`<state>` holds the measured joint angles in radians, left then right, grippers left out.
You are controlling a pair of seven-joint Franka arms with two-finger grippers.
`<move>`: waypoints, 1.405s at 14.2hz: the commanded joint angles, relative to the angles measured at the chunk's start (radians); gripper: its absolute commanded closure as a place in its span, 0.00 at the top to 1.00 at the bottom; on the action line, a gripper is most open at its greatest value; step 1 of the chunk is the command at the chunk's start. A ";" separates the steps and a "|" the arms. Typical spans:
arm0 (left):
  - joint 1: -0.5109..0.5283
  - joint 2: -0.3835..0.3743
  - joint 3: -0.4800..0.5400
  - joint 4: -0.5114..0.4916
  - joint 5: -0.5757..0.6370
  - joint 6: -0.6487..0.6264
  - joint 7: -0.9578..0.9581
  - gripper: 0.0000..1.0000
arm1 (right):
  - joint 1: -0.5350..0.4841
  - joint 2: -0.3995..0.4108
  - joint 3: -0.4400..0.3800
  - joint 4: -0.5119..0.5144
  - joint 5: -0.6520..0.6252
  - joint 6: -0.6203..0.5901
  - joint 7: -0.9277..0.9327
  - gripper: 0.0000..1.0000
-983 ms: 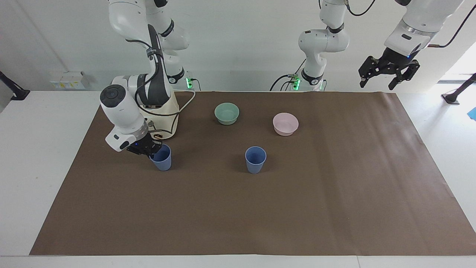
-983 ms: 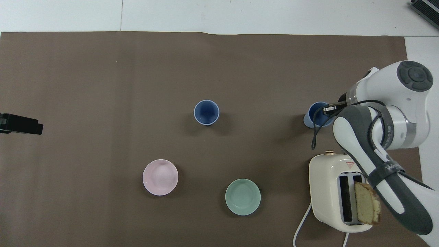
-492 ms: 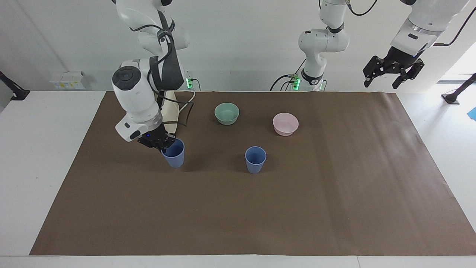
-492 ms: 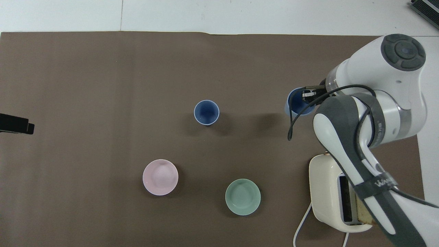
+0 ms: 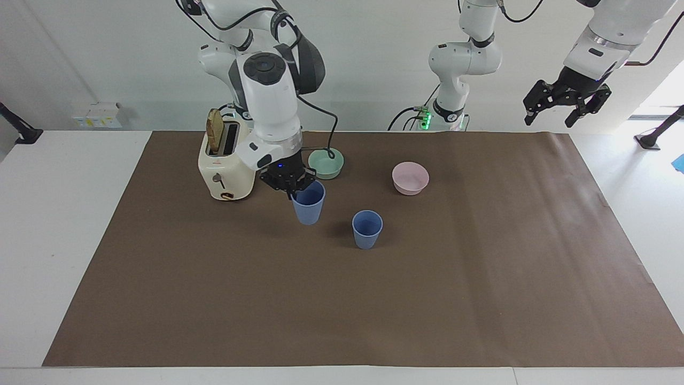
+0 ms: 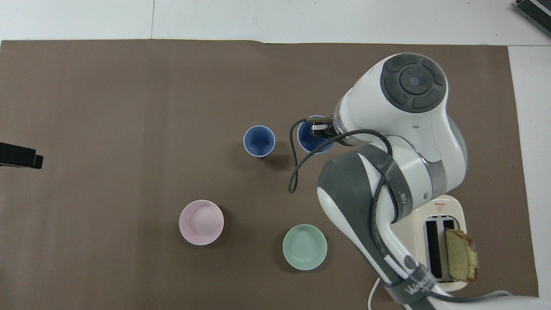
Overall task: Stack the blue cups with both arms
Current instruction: 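Lift the blue cup with the right gripper over the placed cup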
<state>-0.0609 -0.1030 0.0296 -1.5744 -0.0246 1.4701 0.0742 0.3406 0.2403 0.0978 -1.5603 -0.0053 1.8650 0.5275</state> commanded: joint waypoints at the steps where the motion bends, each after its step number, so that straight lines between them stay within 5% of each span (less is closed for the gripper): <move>1: 0.004 -0.021 -0.005 -0.018 0.012 -0.011 -0.010 1.00 | 0.030 0.027 -0.003 0.048 0.077 0.005 0.075 0.00; 20: 0.006 -0.021 -0.005 -0.018 0.012 -0.011 -0.010 1.00 | 0.087 0.108 0.003 0.060 0.110 0.167 0.078 0.00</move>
<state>-0.0609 -0.1031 0.0296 -1.5744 -0.0246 1.4674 0.0742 0.4284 0.3359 0.0985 -1.5206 0.0905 2.0253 0.6020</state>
